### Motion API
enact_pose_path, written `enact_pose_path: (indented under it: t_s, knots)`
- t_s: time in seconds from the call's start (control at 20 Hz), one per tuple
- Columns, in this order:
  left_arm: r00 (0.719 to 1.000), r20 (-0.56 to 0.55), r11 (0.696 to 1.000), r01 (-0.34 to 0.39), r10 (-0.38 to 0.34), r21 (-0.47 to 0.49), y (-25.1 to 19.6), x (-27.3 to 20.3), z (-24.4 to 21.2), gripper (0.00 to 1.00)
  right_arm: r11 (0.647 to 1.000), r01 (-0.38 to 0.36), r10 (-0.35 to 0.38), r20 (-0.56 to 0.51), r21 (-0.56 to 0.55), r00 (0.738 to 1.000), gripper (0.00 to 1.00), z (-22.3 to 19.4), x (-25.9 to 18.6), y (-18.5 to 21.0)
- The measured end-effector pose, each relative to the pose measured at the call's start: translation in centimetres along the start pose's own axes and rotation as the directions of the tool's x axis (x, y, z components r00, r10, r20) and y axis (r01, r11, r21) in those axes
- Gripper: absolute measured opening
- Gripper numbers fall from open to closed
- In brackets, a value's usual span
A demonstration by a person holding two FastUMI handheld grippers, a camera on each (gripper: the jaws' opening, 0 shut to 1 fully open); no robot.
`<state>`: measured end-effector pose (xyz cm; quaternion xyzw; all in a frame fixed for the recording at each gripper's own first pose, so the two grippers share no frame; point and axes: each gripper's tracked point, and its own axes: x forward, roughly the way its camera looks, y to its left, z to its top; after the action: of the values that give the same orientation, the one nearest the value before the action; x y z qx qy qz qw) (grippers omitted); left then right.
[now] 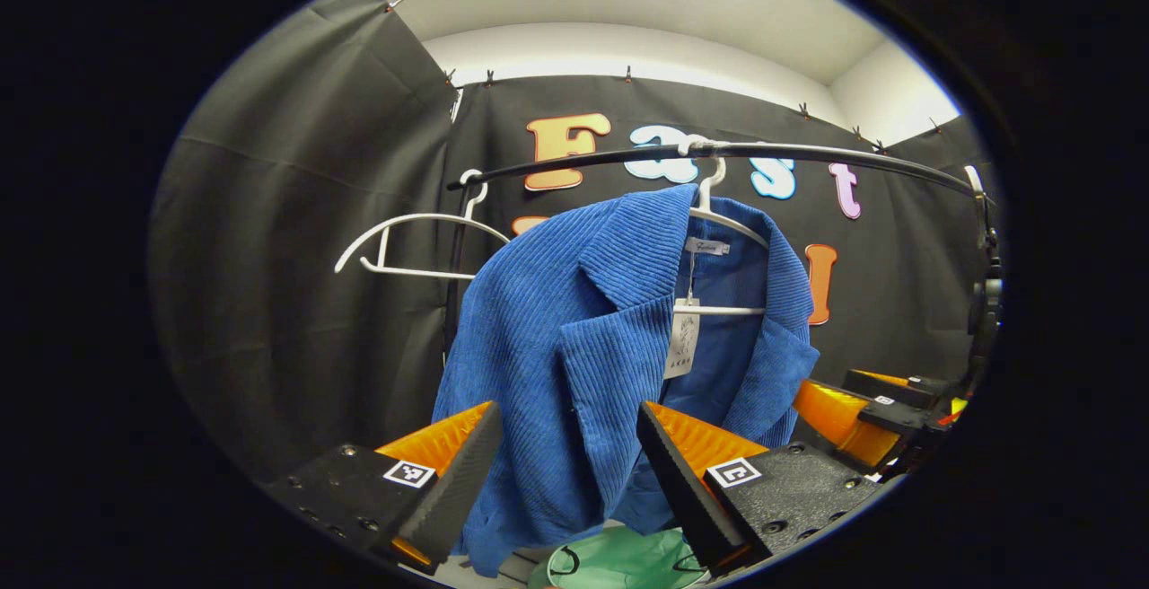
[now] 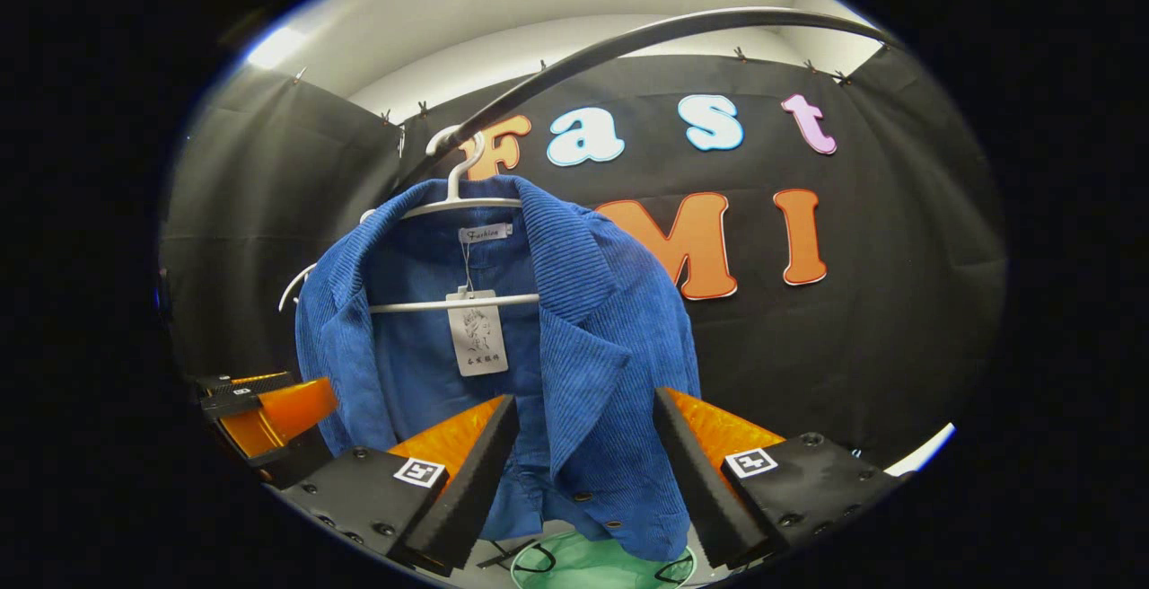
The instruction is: Grasp the clothes on the hanger with both hands and then place them into the laundry hamper below.
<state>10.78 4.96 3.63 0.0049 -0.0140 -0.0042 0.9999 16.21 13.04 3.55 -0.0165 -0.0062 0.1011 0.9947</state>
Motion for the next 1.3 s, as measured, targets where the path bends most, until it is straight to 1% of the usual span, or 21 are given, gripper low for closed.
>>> enact_pose_path:
  t_s: [0.05, 0.1, 0.2, 0.25, 0.3, 0.35, 0.4, 0.45, 0.55, 0.65, 0.7, 0.75, 0.85, 0.95, 1.05, 1.15, 1.25, 1.3]
  knots:
    - [1.0, -0.001, 1.0, 0.004, -0.004, 0.001, -0.1, 0.2, -0.1, 0.95, 1.0, 0.0, 0.0, 0.001, -0.009, 1.0, 1.0, 0.1, 0.9, -0.1]
    - [1.0, -0.003, 1.0, 0.005, -0.005, 0.001, -0.2, 0.4, -0.1, 0.92, 1.0, 0.001, -0.001, 0.0, -0.01, 1.0, 0.98, 0.1, 1.7, -0.2]
    - [1.0, -0.007, 1.0, 0.002, -0.002, 0.005, -0.1, 0.9, -0.3, 0.92, 1.0, 0.008, -0.008, -0.004, -0.005, 1.0, 0.98, 0.1, 3.3, -0.6]
    - [1.0, -0.006, 1.0, 0.002, -0.002, 0.008, -0.2, 1.2, -0.3, 0.95, 1.0, 0.01, -0.01, -0.008, -0.001, 1.0, 0.98, -0.1, 4.1, -0.9]
    - [1.0, -0.006, 1.0, 0.003, -0.003, 0.012, -0.3, 1.5, -0.3, 0.92, 1.0, 0.016, -0.016, -0.014, 0.004, 1.0, 0.98, -0.3, 4.8, -1.2]
    - [1.0, -0.004, 1.0, 0.002, -0.002, 0.017, -0.3, 1.7, -0.3, 0.95, 1.0, 0.02, -0.02, -0.025, 0.016, 1.0, 0.98, -0.5, 5.5, -1.4]
    - [1.0, -0.007, 1.0, 0.004, -0.004, 0.022, -0.4, 2.0, -0.3, 0.95, 0.999, 0.024, -0.023, -0.032, 0.028, 0.999, 0.98, -0.7, 6.2, -1.6]
    - [1.0, -0.011, 1.0, 0.009, -0.009, 0.024, -0.6, 2.3, -0.4, 0.92, 0.999, 0.027, -0.026, -0.036, 0.037, 0.999, 0.98, -0.7, 6.8, -1.8]
    - [1.0, -0.017, 1.0, 0.01, -0.009, 0.023, -0.6, 2.7, -0.5, 0.93, 0.999, 0.027, -0.026, -0.032, 0.032, 0.999, 0.98, -0.5, 7.7, -1.9]
    - [1.0, -0.023, 1.0, 0.004, -0.003, 0.029, -0.5, 3.2, -0.8, 0.93, 1.0, 0.009, -0.008, -0.033, 0.019, 0.999, 0.98, -0.6, 8.3, -1.7]
    - [1.0, -0.025, 1.0, 0.0, 0.001, 0.03, -0.5, 3.5, -0.8, 0.95, 1.0, -0.015, 0.016, -0.035, 0.015, 0.999, 0.98, -0.7, 8.7, -1.1]
    - [1.0, -0.025, 1.0, -0.004, 0.005, 0.028, -0.4, 3.7, -0.8, 0.92, 0.999, -0.032, 0.032, -0.037, 0.009, 0.999, 0.97, -0.8, 9.1, -0.8]
    - [1.0, -0.027, 1.0, -0.011, 0.011, 0.026, -0.4, 4.0, -1.0, 0.92, 0.997, -0.07, 0.071, -0.046, 0.025, 0.996, 0.96, -1.1, 9.9, 0.1]
    - [1.0, -0.027, 1.0, -0.012, 0.013, 0.027, -0.3, 4.1, -1.0, 0.92, 0.995, -0.085, 0.089, -0.073, 0.055, 0.993, 0.67, -1.7, 10.5, 0.5]
    - [0.999, -0.025, 0.999, -0.019, 0.019, 0.03, -0.1, 4.2, -1.1, 0.89, 0.992, -0.092, 0.098, -0.078, 0.081, 0.992, 0.59, -1.8, 10.7, 0.3]
    - [0.999, -0.024, 0.999, -0.021, 0.022, 0.024, 0.0, 4.2, -1.1, 0.88, 0.992, -0.082, 0.09, -0.078, 0.099, 0.993, 0.37, -1.7, 10.6, -0.4]
    - [0.999, -0.027, 1.0, -0.018, 0.018, 0.017, -0.1, 4.5, -1.2, 0.84, 0.987, -0.107, 0.116, -0.071, 0.118, 0.991, 0.17, -1.4, 10.3, -0.3]
    - [0.999, -0.028, 1.0, -0.017, 0.017, 0.016, -0.2, 4.5, -1.3, 0.77, 0.985, -0.117, 0.125, -0.066, 0.124, 0.99, 0.17, -1.2, 10.2, -0.3]
